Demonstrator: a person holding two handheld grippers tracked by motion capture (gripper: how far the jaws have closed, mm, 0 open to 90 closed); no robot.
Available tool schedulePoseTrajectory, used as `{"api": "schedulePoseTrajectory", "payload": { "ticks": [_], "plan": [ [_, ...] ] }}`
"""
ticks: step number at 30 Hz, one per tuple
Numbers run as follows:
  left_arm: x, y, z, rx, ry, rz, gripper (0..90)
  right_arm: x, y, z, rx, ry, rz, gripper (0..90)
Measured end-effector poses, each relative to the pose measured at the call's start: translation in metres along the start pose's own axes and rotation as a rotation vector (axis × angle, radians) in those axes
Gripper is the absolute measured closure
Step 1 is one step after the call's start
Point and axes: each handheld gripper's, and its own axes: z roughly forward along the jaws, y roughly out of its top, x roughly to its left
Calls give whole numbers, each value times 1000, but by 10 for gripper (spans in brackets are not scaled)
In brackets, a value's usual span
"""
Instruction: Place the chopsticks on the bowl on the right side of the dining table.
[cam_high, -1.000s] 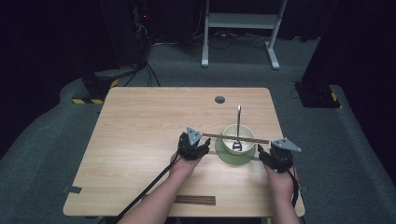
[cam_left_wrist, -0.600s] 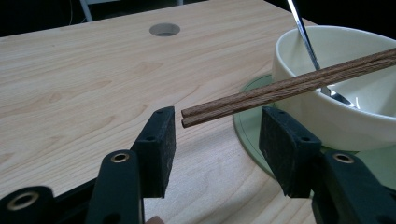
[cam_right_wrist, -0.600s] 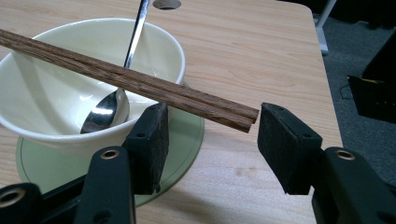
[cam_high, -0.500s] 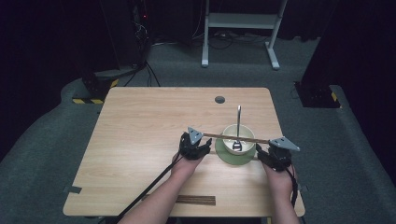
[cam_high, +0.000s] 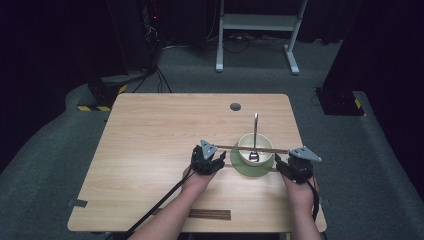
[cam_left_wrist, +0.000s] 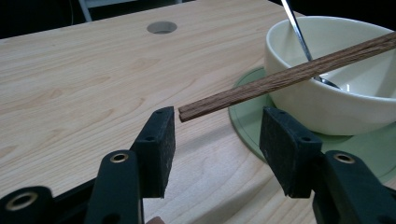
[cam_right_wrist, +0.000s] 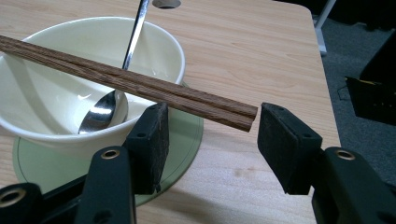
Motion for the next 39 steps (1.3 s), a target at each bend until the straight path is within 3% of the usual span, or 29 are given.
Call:
{"api": "schedulePoseTrajectory", "payload": {
  "ticks": [3,9,15,24,39],
  "plan": [
    [3,1,-1,-3,4,-8,453,-1,-1,-1,-1,-5,8,440],
    [5,1,-4,-9,11,-11,479,-3,-4,-4,6,-10,24,546],
    [8,-3,-6,-5,28,-21,605,-2,-6,-6,4,-31,34,606],
    [8,-6,-12,-35,14,-32,758,0,-7,-6,6,-34,23,634],
    [9,-6,-8,-22,-6,-48,786,0,-7,-6,-1,-44,23,677]
  ]
}}
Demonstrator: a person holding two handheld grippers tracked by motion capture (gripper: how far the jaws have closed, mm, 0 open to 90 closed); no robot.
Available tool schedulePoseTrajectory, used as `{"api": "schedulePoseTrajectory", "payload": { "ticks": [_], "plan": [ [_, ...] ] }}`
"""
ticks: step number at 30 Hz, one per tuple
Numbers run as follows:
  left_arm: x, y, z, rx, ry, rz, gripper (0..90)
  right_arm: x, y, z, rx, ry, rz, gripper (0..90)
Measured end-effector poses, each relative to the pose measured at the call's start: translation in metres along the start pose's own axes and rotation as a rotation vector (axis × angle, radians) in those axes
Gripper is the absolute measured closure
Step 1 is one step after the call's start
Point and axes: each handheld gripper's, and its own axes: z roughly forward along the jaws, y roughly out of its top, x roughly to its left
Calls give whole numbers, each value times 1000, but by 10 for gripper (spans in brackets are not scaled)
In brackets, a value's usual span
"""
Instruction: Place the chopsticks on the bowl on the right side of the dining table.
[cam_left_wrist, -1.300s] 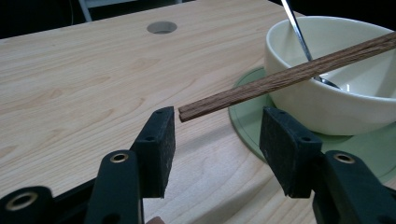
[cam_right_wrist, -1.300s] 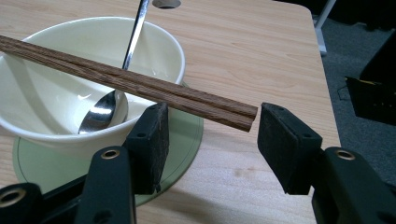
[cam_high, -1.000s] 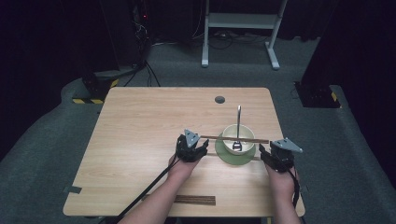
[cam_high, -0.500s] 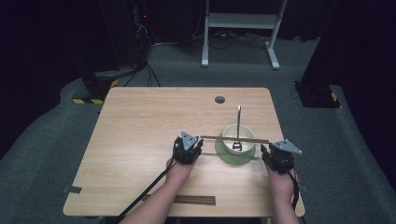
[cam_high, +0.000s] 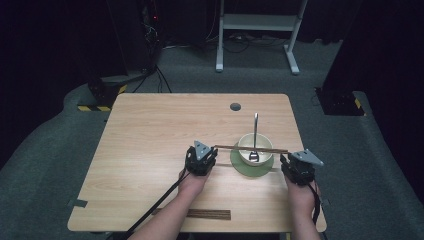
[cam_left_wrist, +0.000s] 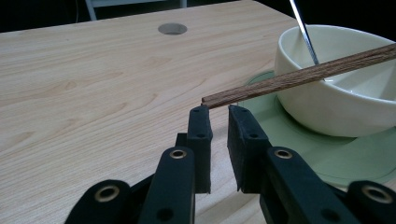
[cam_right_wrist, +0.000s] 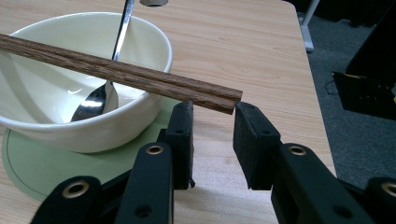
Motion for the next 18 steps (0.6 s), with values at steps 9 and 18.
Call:
{"api": "schedulePoseTrajectory", "payload": {
  "ticks": [9,18],
  "plan": [
    [1,0,0,-3,23,-1,756,-1,0,-1,-4,0,5,677],
    [0,0,3,5,9,-1,758,-1,0,0,-4,1,7,683]
  ]
}}
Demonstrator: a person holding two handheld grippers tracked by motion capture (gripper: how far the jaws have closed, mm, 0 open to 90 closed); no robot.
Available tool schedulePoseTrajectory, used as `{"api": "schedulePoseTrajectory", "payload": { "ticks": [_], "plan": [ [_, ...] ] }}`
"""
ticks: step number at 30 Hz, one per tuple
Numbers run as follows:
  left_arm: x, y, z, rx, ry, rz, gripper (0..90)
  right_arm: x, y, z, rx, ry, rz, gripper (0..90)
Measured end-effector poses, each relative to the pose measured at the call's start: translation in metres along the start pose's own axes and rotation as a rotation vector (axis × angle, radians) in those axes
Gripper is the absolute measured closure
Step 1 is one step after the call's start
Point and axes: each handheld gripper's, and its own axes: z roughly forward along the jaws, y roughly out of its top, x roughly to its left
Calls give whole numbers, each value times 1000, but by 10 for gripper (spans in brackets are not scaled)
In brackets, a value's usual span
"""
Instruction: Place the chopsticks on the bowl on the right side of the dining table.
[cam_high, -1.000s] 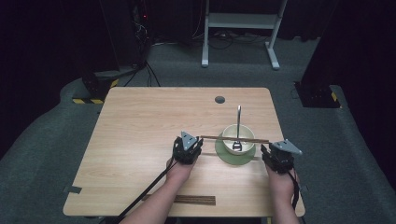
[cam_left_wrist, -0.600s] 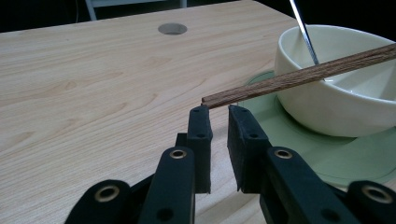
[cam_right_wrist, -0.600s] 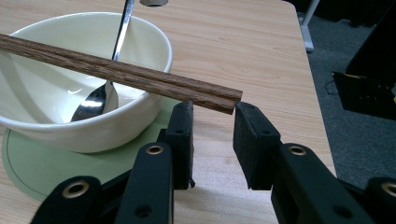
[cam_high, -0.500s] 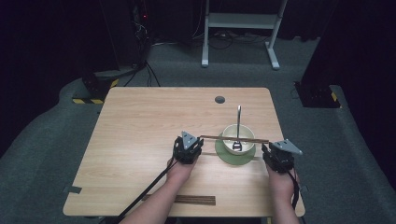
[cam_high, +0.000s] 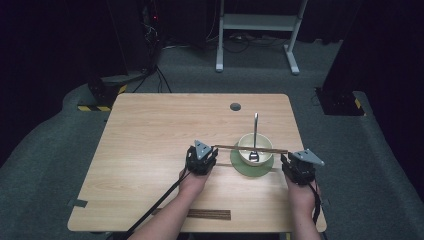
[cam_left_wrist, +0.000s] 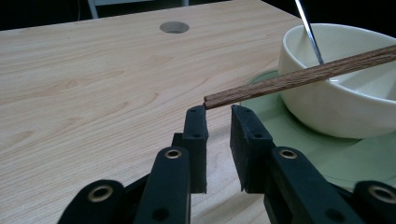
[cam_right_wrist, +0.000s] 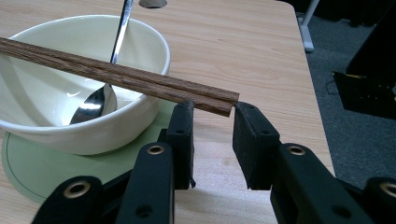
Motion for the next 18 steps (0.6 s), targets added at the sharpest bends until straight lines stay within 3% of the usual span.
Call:
{"api": "schedulePoseTrajectory", "payload": {
  "ticks": [18],
  "plan": [
    [-1,0,2,4,-7,3,759,-2,0,0,-1,-5,9,690]
  ]
}}
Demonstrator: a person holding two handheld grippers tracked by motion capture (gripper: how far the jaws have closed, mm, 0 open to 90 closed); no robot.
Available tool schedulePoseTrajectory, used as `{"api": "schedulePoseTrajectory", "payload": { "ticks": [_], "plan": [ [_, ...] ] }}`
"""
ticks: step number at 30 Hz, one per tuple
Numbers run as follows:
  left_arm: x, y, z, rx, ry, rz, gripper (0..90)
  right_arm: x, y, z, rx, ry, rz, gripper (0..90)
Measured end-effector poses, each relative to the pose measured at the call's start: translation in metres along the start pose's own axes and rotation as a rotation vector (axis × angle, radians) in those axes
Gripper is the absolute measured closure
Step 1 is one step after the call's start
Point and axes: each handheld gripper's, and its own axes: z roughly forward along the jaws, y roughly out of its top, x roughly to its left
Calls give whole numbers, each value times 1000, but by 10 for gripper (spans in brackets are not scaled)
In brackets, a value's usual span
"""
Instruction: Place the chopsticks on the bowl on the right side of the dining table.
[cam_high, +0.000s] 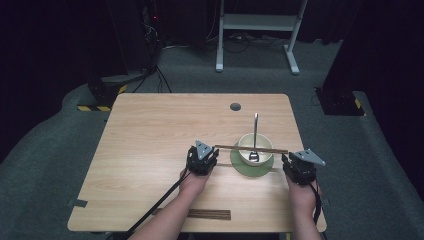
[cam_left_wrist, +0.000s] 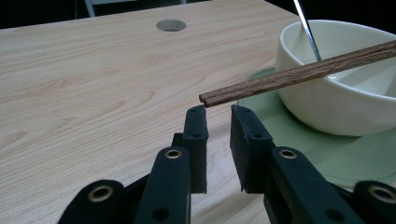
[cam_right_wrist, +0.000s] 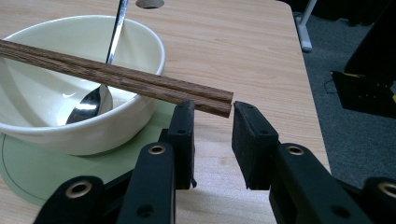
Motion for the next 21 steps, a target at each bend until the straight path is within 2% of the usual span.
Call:
{"api": "schedulePoseTrajectory", "payload": {
  "ticks": [21],
  "plan": [
    [0,0,2,7,8,-1,773,-2,0,3,0,-15,-6,721]
  ]
}}
